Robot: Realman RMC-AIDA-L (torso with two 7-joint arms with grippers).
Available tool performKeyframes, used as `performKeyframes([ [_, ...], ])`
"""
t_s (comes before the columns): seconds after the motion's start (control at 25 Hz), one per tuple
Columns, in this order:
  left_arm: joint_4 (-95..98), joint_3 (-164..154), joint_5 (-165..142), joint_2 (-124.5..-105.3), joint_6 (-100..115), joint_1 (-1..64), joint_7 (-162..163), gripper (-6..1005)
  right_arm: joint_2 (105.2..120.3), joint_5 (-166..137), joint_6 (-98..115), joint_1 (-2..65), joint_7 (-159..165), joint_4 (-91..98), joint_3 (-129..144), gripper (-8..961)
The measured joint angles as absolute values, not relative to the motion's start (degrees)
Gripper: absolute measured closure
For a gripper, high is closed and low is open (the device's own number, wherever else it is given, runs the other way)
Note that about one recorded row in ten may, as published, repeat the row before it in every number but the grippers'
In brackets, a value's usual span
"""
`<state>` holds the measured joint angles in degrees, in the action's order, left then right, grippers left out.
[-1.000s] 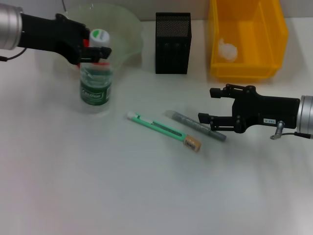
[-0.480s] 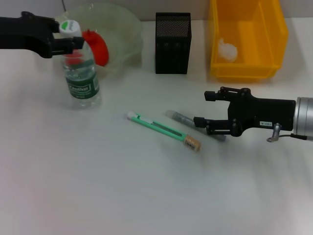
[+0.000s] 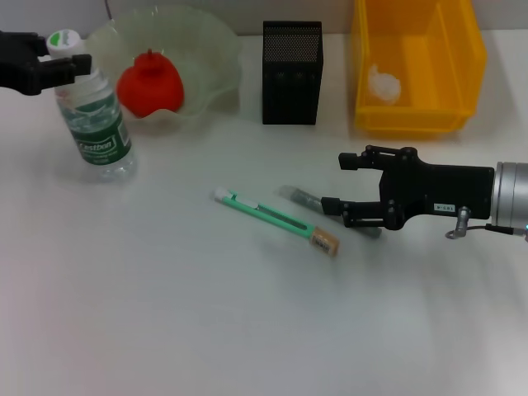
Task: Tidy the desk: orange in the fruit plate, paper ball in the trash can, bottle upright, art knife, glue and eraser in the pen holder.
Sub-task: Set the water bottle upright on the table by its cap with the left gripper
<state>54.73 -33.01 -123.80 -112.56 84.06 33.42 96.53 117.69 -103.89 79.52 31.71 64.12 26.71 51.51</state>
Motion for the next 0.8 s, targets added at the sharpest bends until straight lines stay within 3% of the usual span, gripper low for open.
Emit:
performKeyframes([
  [0.8,54.3,-33.0,-121.4,-113.32,80.4,31.8,93.3,476,117.85,-103.9,79.6,31.8,64.0,26.7,51.5,247],
])
